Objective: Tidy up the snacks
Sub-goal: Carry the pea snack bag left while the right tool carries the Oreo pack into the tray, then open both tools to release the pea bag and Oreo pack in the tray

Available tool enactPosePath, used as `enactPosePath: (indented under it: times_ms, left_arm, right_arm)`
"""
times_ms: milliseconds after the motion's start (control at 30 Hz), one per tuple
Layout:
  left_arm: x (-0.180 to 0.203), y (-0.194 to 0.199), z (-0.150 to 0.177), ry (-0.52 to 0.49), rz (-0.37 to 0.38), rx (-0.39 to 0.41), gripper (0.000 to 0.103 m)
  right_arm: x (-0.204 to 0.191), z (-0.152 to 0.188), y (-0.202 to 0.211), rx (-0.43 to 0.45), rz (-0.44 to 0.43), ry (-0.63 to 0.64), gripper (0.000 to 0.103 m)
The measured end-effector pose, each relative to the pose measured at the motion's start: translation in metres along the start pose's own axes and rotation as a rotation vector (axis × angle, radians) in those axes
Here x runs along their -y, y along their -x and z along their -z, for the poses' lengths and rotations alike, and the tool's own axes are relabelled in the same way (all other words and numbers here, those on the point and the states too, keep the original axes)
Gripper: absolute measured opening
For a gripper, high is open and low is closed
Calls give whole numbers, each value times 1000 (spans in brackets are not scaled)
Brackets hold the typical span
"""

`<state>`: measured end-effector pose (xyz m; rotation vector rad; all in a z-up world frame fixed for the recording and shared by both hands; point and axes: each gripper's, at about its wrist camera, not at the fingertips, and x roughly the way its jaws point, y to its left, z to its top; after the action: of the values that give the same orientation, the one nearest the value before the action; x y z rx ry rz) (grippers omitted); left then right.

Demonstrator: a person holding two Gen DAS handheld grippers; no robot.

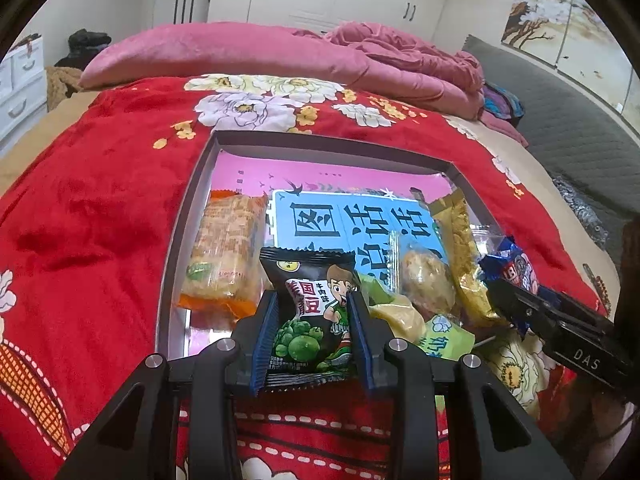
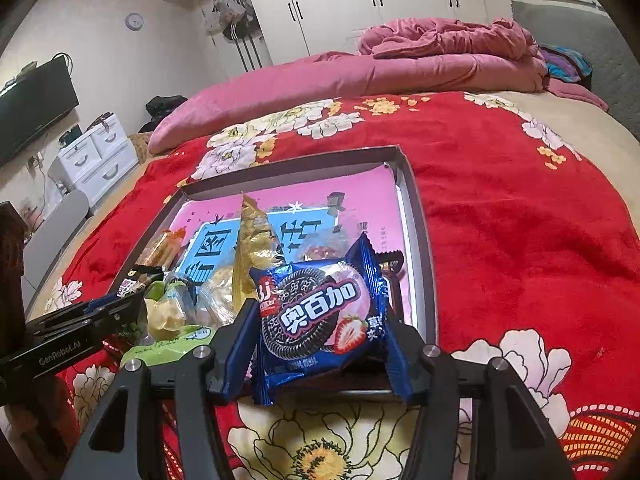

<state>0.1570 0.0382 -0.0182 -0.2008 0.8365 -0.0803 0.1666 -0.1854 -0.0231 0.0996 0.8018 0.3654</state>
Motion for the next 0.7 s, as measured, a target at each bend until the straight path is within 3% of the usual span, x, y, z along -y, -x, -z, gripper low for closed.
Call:
enactPosePath:
  times_ms: [467, 700]
  left_arm:
    - [-6, -3, -6, 20, 6, 12, 37]
    - [-10, -3, -7, 47, 19, 8, 48]
  right_arm:
    - [-2, 4, 3, -12, 17, 26, 65]
    - [1, 4, 8, 1, 31, 19, 69]
